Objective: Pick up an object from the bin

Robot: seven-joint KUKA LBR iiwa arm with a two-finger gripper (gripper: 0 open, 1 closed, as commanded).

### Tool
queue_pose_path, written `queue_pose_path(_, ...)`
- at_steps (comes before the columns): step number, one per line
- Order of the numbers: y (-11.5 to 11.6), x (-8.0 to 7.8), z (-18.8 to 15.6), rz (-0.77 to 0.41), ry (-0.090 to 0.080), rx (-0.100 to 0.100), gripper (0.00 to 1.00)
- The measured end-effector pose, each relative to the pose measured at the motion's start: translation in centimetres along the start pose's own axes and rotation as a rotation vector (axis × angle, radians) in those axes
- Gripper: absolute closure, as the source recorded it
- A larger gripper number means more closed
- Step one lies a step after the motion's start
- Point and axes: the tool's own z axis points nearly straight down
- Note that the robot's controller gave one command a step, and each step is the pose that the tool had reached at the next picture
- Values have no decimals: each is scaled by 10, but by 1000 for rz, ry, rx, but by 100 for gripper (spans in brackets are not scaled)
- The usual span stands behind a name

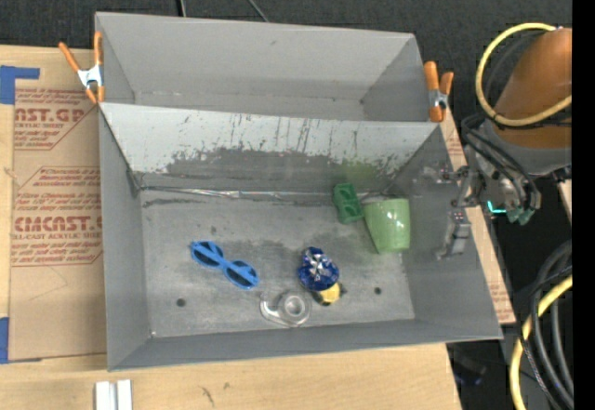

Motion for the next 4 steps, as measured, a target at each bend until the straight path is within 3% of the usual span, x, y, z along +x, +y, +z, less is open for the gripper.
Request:
queue_pose_path(1, 56, -51, 141, -287, -18, 2, 0)
queue_pose_path(2, 0, -17, 146, -564, -26, 1, 0)
queue_pose_path(3, 0, -17, 146, -569, -24, 4, 100)
queue_pose_path(4, 6, -15, -33, -573, -16, 8, 100)
